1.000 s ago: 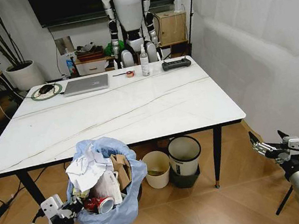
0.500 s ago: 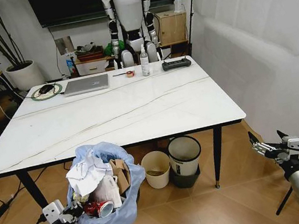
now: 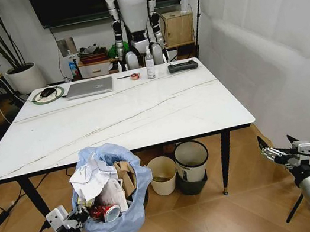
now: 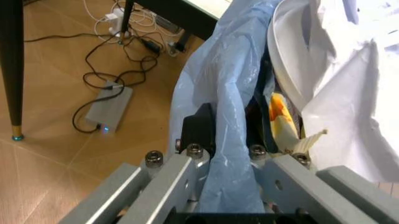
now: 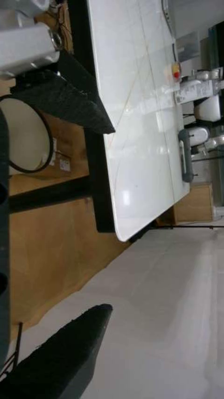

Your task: Pick up the trash bin and place the trash from the table into it.

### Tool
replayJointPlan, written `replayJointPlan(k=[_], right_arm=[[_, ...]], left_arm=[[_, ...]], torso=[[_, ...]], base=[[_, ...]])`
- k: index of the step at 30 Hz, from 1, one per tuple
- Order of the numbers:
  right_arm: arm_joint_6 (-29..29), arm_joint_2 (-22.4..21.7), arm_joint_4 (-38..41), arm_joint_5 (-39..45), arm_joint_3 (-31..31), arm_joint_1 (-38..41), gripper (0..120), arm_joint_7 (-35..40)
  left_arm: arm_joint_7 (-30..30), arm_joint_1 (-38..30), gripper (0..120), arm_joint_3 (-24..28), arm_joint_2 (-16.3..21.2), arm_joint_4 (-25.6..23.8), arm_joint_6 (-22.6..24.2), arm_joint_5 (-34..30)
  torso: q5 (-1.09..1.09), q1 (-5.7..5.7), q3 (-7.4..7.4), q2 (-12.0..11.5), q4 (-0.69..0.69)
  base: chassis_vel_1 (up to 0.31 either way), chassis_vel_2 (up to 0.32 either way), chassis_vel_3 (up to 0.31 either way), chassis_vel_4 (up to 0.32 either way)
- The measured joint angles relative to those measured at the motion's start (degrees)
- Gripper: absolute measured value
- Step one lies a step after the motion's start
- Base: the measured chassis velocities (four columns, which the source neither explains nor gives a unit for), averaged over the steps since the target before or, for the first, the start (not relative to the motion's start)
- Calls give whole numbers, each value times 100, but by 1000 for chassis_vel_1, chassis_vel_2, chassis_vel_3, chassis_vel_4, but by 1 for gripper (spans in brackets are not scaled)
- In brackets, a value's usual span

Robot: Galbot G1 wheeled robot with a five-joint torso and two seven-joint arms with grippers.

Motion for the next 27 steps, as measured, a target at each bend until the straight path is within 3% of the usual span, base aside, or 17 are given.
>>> replayJointPlan(k=[27], right_arm=[[-1, -1, 1, 7, -1, 2, 100, 2]], left_arm=[[90, -71, 1, -47, -17, 159, 22, 105]], torso=[[0, -363, -446, -811, 0]], base=[[0, 0, 0, 0]])
